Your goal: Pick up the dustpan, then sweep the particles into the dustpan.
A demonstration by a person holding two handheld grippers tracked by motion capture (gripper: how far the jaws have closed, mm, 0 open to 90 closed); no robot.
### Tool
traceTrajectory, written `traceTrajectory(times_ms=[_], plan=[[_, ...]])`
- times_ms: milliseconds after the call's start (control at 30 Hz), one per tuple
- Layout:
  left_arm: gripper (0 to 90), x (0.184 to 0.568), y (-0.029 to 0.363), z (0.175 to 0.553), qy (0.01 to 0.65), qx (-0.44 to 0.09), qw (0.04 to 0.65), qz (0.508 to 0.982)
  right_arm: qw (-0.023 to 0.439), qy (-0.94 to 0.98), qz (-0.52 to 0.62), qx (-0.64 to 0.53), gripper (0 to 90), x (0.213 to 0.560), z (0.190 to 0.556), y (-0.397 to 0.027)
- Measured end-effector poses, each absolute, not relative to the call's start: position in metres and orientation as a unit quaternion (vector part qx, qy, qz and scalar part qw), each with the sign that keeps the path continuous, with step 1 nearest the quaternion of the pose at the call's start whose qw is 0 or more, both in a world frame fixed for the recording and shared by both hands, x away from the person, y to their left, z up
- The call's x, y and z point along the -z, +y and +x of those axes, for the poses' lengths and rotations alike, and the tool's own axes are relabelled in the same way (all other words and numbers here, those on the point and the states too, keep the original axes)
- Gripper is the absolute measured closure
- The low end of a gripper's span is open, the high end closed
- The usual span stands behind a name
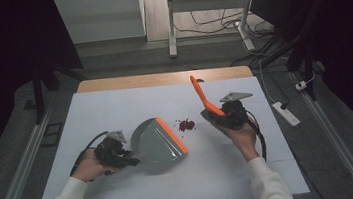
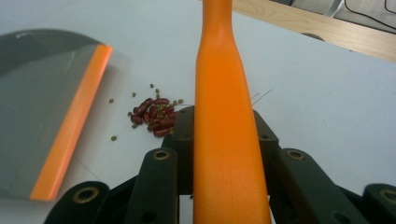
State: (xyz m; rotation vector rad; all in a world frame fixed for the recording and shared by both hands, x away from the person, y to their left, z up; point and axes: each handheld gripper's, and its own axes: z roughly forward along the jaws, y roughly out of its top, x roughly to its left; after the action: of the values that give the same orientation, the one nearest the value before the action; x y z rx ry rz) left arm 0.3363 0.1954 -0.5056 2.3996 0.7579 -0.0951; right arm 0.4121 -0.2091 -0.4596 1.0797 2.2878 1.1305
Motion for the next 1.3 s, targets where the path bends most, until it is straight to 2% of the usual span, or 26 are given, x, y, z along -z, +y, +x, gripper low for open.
traceTrajectory(times_ms=[1300], plan=[[61.5, 0.507, 0.189, 0.336, 0.28, 0.049, 0.299, 0.911, 0.187, 0.823, 0.373, -0.386, 70.6, 0.485, 0.445, -0.18]])
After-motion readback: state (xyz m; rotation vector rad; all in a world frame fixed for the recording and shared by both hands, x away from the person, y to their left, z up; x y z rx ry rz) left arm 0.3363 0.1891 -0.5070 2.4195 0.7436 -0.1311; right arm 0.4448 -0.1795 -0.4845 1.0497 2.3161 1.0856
